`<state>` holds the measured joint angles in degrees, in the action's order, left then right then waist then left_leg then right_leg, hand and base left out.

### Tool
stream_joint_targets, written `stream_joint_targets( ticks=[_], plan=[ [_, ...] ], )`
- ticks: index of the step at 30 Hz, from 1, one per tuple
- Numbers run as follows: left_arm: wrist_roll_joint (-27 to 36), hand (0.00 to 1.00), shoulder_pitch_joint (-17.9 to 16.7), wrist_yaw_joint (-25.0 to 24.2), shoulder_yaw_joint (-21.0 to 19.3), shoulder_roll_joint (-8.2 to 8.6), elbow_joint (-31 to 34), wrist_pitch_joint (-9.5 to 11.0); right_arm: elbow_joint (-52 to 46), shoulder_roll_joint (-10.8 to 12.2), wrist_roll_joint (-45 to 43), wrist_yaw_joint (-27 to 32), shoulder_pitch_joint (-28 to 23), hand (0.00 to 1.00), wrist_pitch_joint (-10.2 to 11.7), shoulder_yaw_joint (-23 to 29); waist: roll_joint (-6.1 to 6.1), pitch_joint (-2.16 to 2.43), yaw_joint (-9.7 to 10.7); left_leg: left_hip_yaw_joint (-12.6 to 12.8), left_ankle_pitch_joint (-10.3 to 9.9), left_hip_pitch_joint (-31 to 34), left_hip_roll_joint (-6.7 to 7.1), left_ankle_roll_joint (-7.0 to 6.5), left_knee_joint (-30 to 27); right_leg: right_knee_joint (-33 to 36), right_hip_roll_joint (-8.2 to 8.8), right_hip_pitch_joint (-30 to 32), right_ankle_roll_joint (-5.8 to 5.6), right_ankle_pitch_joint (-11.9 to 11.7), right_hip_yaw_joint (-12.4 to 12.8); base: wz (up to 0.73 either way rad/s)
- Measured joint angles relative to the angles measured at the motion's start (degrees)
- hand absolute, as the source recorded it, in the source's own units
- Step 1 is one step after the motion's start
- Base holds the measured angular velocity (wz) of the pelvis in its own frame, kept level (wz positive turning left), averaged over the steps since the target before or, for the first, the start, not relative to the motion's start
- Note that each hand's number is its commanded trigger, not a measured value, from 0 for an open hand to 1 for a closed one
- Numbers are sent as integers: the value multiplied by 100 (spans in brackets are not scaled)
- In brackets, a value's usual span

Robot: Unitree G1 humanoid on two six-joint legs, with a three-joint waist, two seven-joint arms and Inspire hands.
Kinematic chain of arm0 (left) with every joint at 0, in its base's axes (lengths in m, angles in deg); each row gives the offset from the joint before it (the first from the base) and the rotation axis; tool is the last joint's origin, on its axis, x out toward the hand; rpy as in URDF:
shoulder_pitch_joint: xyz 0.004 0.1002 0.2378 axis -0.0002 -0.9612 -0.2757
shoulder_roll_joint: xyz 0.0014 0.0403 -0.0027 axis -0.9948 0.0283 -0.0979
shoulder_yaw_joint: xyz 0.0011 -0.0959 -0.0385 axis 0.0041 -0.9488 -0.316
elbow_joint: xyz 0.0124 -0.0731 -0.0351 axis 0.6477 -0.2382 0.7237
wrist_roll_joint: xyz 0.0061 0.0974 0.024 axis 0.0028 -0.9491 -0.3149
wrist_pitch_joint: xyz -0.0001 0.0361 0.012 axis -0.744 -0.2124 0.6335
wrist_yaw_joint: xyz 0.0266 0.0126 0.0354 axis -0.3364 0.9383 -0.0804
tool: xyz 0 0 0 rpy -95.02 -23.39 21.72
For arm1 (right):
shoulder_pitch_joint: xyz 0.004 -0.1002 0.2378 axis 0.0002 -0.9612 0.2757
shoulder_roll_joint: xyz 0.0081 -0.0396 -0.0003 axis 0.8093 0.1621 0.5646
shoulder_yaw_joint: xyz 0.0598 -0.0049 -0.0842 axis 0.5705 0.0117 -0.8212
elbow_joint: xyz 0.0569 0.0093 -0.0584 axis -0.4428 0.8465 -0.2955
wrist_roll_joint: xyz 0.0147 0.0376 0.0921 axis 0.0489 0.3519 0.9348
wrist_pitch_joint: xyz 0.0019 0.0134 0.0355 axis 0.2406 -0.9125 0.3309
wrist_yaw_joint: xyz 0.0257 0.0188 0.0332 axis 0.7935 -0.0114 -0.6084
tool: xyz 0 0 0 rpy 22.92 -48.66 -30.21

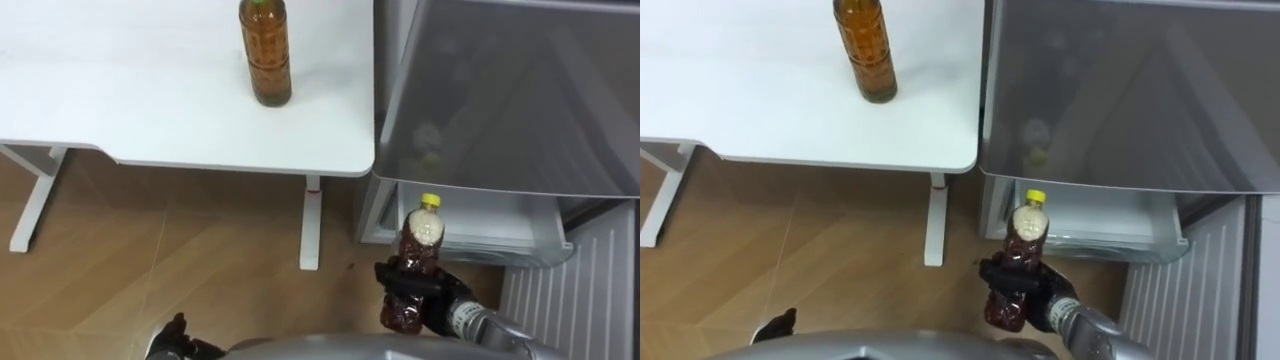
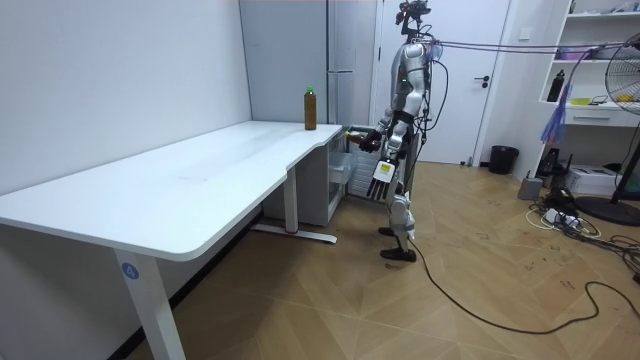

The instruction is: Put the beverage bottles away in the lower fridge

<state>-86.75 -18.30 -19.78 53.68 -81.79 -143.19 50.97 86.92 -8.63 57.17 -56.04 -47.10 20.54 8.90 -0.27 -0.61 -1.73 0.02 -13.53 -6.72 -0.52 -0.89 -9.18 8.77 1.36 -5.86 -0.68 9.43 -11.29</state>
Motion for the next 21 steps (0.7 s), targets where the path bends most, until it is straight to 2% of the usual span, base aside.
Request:
stream_joint_targets(
  ticks=[7, 11, 21],
  plan=[
    [-4, 0, -11, -19, -51, 35, 2, 133, 327, -1, 1354, 307, 89, 100, 133, 174, -63, 0, 6, 38, 0, -1, -3, 0, -14, 1, 0, 20, -1, 0, 13, 0],
    [-3, 0, -22, -18, -52, 47, 1, 197, 331, 1, 2251, 606, 89, 100, 344, 180, -71, 2, 6, 49, 1, -8, -7, 0, -37, 4, -6, 19, 0, -1, 31, 0],
    [-17, 0, -95, -20, -60, 48, 1, 210, 233, 0, 3611, 953, 84, 100, 627, 187, -85, 8, -4, 149, 0, -94, -18, 0, -33, 90, 3, -4, 0, -1, 54, -2]
  ],
)
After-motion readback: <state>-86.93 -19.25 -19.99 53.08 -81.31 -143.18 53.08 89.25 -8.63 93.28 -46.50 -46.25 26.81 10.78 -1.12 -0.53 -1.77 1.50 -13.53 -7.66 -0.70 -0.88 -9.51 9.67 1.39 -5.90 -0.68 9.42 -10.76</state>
